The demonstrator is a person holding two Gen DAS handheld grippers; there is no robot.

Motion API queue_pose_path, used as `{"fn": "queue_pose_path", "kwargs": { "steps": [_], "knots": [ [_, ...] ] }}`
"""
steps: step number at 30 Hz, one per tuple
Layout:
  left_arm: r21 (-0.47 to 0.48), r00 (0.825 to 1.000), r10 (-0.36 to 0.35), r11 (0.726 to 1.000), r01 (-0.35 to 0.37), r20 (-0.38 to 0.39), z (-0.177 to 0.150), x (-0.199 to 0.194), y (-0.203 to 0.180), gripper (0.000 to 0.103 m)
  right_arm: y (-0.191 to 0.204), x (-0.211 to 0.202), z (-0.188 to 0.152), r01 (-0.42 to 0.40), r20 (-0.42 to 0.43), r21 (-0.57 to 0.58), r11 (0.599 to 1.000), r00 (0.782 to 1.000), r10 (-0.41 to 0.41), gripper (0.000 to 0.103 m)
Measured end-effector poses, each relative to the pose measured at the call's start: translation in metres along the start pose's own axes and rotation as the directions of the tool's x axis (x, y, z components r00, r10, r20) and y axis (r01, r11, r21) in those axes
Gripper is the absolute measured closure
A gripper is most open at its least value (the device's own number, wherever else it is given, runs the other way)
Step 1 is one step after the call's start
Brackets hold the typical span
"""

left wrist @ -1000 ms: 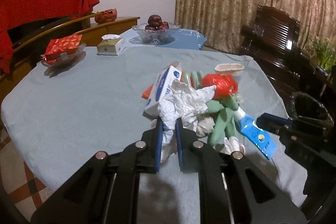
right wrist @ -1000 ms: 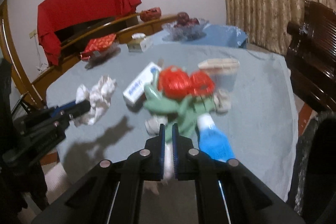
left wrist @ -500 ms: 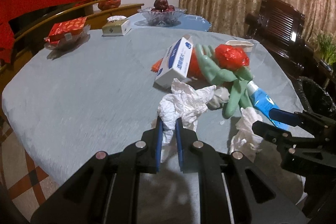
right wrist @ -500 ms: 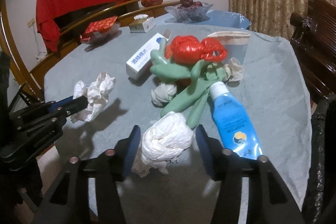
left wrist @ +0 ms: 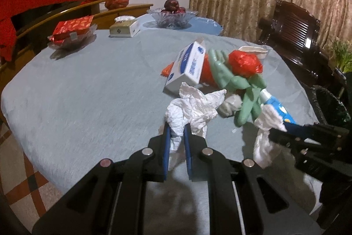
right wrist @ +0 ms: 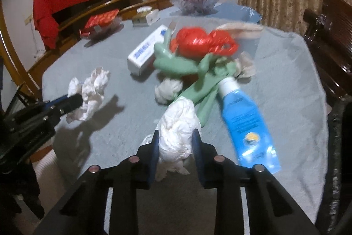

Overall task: Collect trash
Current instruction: 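Carry both white tissues over the trash bin and release them inside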

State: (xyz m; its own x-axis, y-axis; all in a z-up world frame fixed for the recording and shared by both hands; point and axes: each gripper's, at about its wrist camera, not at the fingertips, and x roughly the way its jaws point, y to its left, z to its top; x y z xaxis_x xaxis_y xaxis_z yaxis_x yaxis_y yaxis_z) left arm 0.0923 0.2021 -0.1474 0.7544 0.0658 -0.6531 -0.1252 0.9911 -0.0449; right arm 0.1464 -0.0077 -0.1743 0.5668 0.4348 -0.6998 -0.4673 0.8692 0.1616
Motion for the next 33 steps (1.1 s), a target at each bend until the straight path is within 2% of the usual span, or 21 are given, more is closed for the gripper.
{"fn": "queue_pose_path", "kwargs": {
  "steps": [4,9,16,24,33],
  "knots": [
    [0.017,0.999,-0.026,1.0,0.025,0.021,0.008,-0.006,-0.014,0.092,-0.014,-0.025,0.009,0.025,0.056,0.016,1.0,0.998,-0.026,0.074],
    [0.061,0.995,-0.086,0.995,0.083,0.054,0.022,-0.014,-0.048,0.092,-0.046,-0.064,0.015,0.094,0.129,0.055,0.994,0.986,-0.101,0.074],
    [0.15,0.974,-0.216,0.967,0.204,0.066,0.035,-0.015,-0.119,0.092,-0.096,-0.109,0.009,0.188,0.18,0.134,0.973,0.961,-0.21,0.074],
    [0.234,0.93,-0.367,0.906,0.353,0.022,0.038,-0.004,-0.204,0.092,-0.162,-0.153,-0.016,0.307,0.176,0.244,0.92,0.919,-0.353,0.074],
    [0.303,0.866,-0.498,0.819,0.488,-0.047,0.032,0.009,-0.295,0.092,-0.221,-0.183,-0.05,0.416,0.126,0.332,0.847,0.87,-0.477,0.074]
  ]
}}
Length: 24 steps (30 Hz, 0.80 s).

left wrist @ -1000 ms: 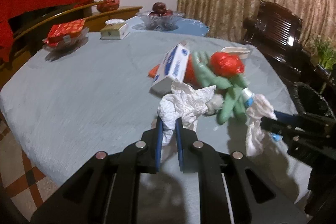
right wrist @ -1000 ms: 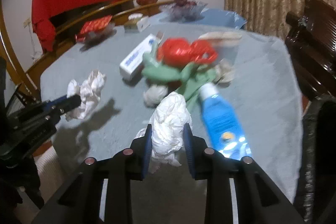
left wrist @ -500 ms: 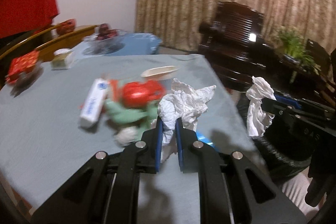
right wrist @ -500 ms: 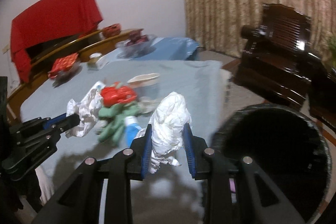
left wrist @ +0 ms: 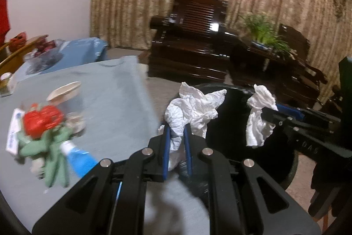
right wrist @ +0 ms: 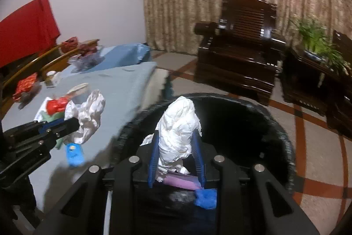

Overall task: Collect trash
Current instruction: 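Carry both white tissues over the trash bin and release them inside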

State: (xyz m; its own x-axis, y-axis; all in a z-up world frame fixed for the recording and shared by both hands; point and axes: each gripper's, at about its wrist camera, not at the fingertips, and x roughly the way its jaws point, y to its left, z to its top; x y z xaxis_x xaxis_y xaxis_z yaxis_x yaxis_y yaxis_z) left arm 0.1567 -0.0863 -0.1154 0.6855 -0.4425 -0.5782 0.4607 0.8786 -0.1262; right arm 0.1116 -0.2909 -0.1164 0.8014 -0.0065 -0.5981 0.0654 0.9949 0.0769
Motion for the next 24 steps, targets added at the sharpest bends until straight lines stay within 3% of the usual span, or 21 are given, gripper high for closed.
{"fn": "queue_pose_path", "kwargs": {
  "steps": [12,15,17,22,24],
  "knots": [
    [0.081,0.992,-0.112,0.99,0.117,-0.064,0.001,0.056,-0.064,0.089,-0.057,0.002,-0.017,0.102,-0.032,0.059,0.993,0.994,-0.101,0.07],
    [0.073,0.989,-0.122,0.989,0.128,-0.083,0.0,0.064,-0.066,0.081,-0.063,0.006,-0.021,0.115,-0.05,0.064,0.991,0.992,-0.111,0.063],
    [0.069,0.989,-0.123,0.989,0.129,-0.085,-0.001,0.063,-0.064,0.062,-0.065,0.007,-0.022,0.123,-0.057,0.066,0.99,0.991,-0.12,0.061],
    [0.046,0.989,-0.125,0.991,0.129,-0.075,0.001,0.057,-0.054,0.044,-0.069,0.004,-0.024,0.138,-0.051,0.094,0.986,0.99,-0.134,0.035],
    [0.037,0.991,-0.119,0.992,0.122,-0.068,0.002,0.053,-0.047,0.041,-0.068,0.002,-0.024,0.148,-0.039,0.102,0.984,0.989,-0.145,0.02]
  ]
}}
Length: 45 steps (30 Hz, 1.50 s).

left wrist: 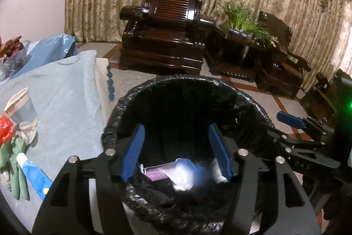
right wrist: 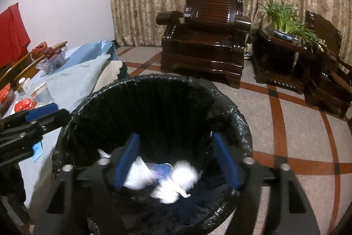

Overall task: Collect trash
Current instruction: 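Carry both white tissues over the trash bin and release them inside, then move both open tools back to the trash on the table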

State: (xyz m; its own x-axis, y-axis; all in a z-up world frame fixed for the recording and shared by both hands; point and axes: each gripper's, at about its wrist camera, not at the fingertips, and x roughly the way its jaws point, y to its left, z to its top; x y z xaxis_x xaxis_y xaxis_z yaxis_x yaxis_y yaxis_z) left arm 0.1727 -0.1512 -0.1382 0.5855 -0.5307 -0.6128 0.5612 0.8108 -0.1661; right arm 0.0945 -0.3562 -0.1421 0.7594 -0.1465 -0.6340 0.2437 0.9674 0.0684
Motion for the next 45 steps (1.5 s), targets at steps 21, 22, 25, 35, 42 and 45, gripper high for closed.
{"fn": "queue_pose_path", "kwargs": {
  "steps": [21,22,25,35,42,45],
  "knots": [
    [-0.151,0.911,0.39,0.916,-0.37,0.133,-0.026,-0.147,0.129,0.017,0.136,-0.017,0.028,-0.252,0.08,-0.127,0.959,0.961,0.263,0.006],
    [-0.16,0.903,0.408,0.908,-0.386,0.134,-0.028,-0.153,0.135,0.017,0.143,-0.017,0.028,-0.265,0.078,-0.133,0.955,0.958,0.277,0.006],
    [-0.193,0.873,0.471,0.875,-0.444,0.13,-0.035,-0.174,0.159,0.017,0.173,-0.014,0.029,-0.306,0.073,-0.158,0.939,0.944,0.321,0.006],
    [-0.268,0.792,0.606,0.777,-0.569,0.074,-0.059,-0.202,0.231,0.017,0.259,0.009,0.027,-0.389,0.052,-0.219,0.895,0.911,0.409,0.006],
    [-0.279,0.771,0.636,0.745,-0.606,0.024,-0.07,-0.19,0.273,0.018,0.296,0.027,0.022,-0.403,0.033,-0.246,0.882,0.906,0.423,0.006],
    [-0.28,0.775,0.632,0.744,-0.607,0.0,-0.072,-0.177,0.286,0.019,0.303,0.037,0.02,-0.4,0.016,-0.25,0.882,0.909,0.417,0.006]
  ]
}}
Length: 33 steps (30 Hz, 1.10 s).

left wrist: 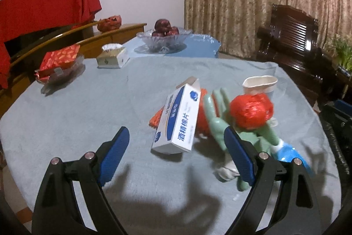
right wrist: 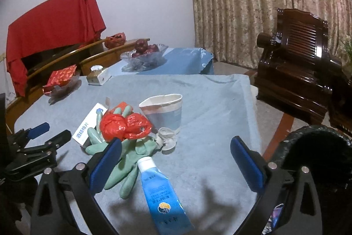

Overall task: Collect trash
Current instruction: 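Move both open tools back to the trash on the table, then grasp the white alcohol-pad box with the left tool while the right tool grasps the red bag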

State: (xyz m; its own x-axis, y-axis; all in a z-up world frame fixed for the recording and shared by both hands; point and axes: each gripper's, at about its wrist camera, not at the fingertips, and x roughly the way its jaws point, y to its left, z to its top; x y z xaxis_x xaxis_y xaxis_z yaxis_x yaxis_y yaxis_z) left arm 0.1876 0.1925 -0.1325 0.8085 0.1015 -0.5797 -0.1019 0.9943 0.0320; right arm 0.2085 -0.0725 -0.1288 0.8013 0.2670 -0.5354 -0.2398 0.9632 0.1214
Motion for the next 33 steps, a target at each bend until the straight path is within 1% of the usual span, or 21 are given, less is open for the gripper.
{"fn": "queue_pose_path", "kwargs": {
  "steps": [5,8,13,16,19,21,23,26,29,31,33],
  "knots": [
    [0.011,0.999,0.024,1.0,-0.023,-0.04,-0.005,0.029,0.0,0.022,0.002,0.011,-0.003,0.003,-0.019,-0.001,1.0,1.0,-0.003,0.006],
    [-0.007,0.998,0.015,1.0,-0.015,-0.055,-0.005,0.041,0.002,0.022,0.001,0.018,-0.004,0.004,-0.027,-0.004,1.0,1.0,-0.004,0.006],
    [-0.006,0.997,0.012,1.0,-0.012,-0.077,-0.005,0.058,0.001,0.025,0.002,0.029,-0.002,0.0,-0.032,-0.006,1.0,0.999,0.0,0.006],
    [-0.015,0.996,0.018,1.0,-0.019,-0.092,-0.005,0.066,0.003,0.029,0.004,0.035,0.0,-0.006,-0.032,-0.008,1.0,0.999,0.006,0.006],
    [-0.022,0.994,0.008,1.0,-0.01,-0.113,-0.004,0.074,0.005,0.032,0.009,0.041,0.002,-0.016,-0.033,-0.012,1.0,0.999,0.015,0.006],
    [-0.033,0.992,-0.007,0.999,0.003,-0.127,-0.003,0.078,0.009,0.038,0.012,0.044,0.003,-0.025,-0.033,-0.016,1.0,0.999,0.024,0.006],
    [-0.039,0.991,-0.016,0.999,0.011,-0.132,-0.002,0.08,0.011,0.053,0.017,0.046,0.004,-0.038,-0.032,-0.023,0.999,0.999,0.037,0.006],
    [-0.042,0.992,-0.026,0.999,0.021,-0.125,0.0,0.078,0.013,0.06,0.024,0.047,0.004,-0.058,-0.03,-0.036,0.998,0.998,0.057,0.006],
    [-0.075,0.992,-0.038,0.997,0.029,-0.122,0.0,0.074,0.019,0.064,0.033,0.05,0.008,-0.083,-0.023,-0.051,0.995,0.996,0.082,0.006],
    [-0.094,0.992,-0.047,0.995,0.036,-0.116,0.001,0.07,0.024,0.069,0.038,0.053,0.01,-0.092,-0.022,-0.057,0.994,0.996,0.091,0.006],
    [-0.109,0.993,-0.049,0.993,0.037,-0.105,0.002,0.064,0.028,0.069,0.043,0.057,0.011,-0.102,-0.025,-0.061,0.993,0.995,0.101,0.006]
  ]
}}
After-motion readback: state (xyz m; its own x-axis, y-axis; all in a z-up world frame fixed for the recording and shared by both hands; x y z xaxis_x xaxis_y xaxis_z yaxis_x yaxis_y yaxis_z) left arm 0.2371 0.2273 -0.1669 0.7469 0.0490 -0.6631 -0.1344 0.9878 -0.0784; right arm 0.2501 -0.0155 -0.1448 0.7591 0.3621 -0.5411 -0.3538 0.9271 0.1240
